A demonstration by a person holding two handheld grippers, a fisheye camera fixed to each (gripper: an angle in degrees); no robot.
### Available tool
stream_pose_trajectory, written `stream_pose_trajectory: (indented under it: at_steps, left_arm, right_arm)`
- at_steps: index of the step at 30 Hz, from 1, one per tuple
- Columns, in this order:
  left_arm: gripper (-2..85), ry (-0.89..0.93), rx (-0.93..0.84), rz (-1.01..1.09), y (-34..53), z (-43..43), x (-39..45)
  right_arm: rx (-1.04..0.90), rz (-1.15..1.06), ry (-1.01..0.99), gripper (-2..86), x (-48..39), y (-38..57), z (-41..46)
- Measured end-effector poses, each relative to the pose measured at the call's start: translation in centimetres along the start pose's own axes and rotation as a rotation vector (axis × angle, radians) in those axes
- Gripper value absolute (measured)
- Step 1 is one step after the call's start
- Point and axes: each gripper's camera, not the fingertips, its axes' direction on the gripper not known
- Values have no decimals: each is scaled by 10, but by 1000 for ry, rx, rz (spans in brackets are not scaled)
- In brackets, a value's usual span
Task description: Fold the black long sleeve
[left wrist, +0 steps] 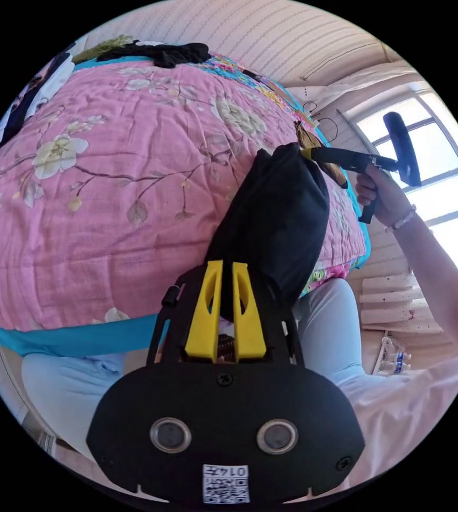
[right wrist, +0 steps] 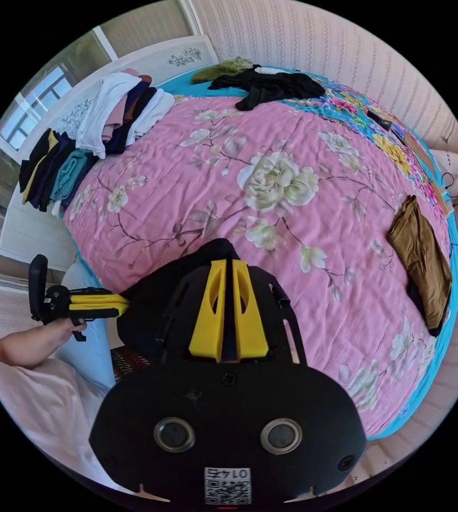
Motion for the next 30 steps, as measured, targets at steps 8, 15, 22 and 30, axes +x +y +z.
stream_pose_trajectory:
  at_steps: [8, 15, 22, 30]
  left_arm:
    - [-8, -39, 39, 25, 5, -27, -1]
    - [60, 13, 93, -48, 15, -64, -3]
    - [116, -48, 75, -67, 21, -66, 3]
    - [31, -56, 53, -22, 17, -79, 22]
  right_arm:
    - [-141, -60, 51, 6, -32, -58, 43]
    - [-23, -103, -123, 78, -32, -76, -19]
    - [-114, -117, -189, 174, -36, -87, -14]
    - [-168, -168, -190, 103, -83, -93, -10]
